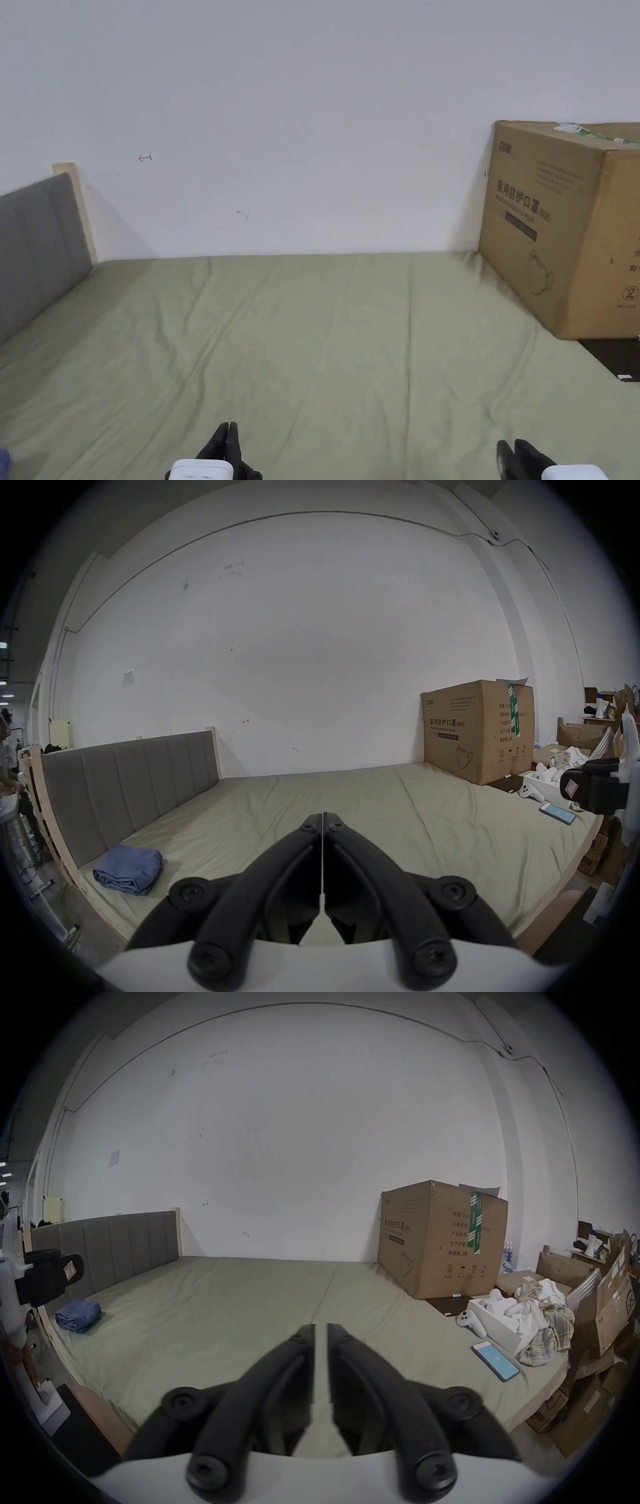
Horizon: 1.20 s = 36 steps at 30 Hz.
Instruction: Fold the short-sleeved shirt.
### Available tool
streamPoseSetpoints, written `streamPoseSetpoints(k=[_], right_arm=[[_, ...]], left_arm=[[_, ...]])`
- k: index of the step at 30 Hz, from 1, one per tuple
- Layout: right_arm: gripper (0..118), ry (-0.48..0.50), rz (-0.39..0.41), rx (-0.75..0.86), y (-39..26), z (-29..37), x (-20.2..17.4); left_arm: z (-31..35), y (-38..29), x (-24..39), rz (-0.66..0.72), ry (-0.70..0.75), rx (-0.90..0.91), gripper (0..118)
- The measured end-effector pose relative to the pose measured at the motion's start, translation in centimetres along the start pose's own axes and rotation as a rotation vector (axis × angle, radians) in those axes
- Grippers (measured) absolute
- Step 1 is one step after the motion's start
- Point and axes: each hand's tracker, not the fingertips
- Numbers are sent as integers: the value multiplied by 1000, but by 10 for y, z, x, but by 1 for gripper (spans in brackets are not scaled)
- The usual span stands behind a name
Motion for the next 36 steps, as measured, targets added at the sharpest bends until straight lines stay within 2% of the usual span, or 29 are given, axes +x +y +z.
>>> streamPoseSetpoints(k=[1,2,3,4,10,14,17,21,28,36], right_arm=[[49,2,2,-4,0,0,-1],[85,1,4,-5,0,0,-2],[106,2,9,-8,1,-1,-3],[114,5,15,-9,1,-1,-4],[115,7,27,12,1,2,-9],[115,97,-16,-20,2,-3,-5],[115,49,-7,-39,2,-6,-7],[115,50,-20,-43,1,-7,-5],[115,61,2,-40,2,-6,-9],[115,61,-43,-36,2,-8,0]], left_arm=[[1,0,0,1,4,3,46],[0,0,-1,-1,10,7,86],[-1,1,-2,-1,9,6,107],[-2,1,-2,1,6,3,114],[3,0,1,-12,8,17,113],[-2,1,-3,4,9,-13,113],[-1,1,-5,20,8,-22,113],[-1,0,-6,31,5,-22,113],[0,0,-2,9,-7,-24,113],[-2,0,-3,12,-9,-26,113]])
